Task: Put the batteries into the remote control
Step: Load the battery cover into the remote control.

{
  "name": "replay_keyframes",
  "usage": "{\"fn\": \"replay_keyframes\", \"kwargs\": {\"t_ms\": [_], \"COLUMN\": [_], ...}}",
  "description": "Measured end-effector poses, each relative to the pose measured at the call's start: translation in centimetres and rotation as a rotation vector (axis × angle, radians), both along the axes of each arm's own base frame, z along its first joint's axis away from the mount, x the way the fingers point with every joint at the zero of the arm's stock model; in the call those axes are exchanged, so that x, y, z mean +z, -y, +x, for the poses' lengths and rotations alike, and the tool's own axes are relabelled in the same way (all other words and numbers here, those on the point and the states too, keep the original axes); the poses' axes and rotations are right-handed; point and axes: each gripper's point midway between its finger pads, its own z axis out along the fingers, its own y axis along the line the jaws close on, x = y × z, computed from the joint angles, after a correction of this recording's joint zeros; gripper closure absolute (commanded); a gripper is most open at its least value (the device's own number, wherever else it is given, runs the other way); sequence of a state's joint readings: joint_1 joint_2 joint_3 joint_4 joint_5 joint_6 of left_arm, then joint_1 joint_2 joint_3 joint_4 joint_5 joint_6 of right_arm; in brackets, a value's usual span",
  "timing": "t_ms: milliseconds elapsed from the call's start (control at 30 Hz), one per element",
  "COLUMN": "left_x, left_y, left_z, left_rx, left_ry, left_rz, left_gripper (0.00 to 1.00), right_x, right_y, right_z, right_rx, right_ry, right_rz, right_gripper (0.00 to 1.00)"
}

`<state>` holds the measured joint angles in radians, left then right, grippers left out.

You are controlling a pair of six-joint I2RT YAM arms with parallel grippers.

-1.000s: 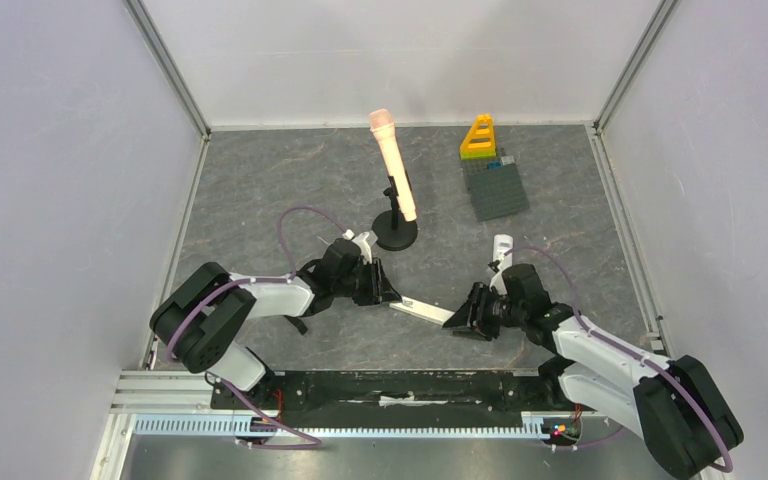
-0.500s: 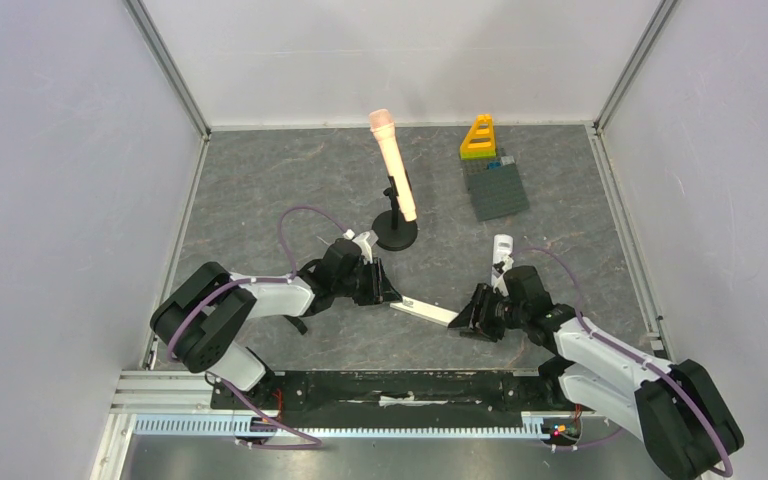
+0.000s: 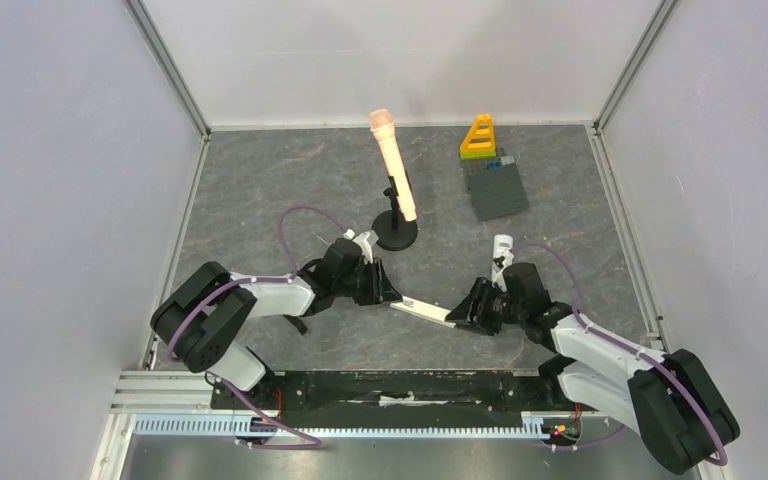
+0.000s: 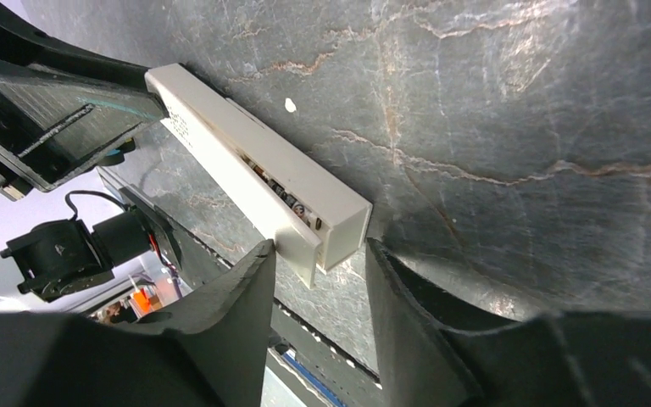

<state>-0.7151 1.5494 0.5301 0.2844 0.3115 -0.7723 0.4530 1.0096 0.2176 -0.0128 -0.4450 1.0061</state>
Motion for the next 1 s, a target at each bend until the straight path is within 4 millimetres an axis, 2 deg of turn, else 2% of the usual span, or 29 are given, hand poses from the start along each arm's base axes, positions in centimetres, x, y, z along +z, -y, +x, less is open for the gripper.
{"fn": "replay_keyframes", "kwargs": {"t_ms": [133,333,1000], "left_x": [0.02,0.02,0.21], "left_y": [0.01,0.02,0.20], "left_z": [0.02,0.03,-0.04], "left_rx": [0.000,0.000,-0.009], "left_ry": [0.001,0.001,0.045], "left_rz": [-0.001,-0.001,-0.048], "left_gripper": [0.73,0.73,0.75], "right_x": [-0.16,-0.55,-0.86], "right_y": [0.06,0.16,0.00], "right_z": [0.29,0.19,0.20], "right_rx": [-0.020,-0.036,-0.028], "right_ry": [0.007,0.006,-0.001], "right_rz": [0.006,0.027,0.042], "right_gripper": [0.72,0.80,0.83]}}
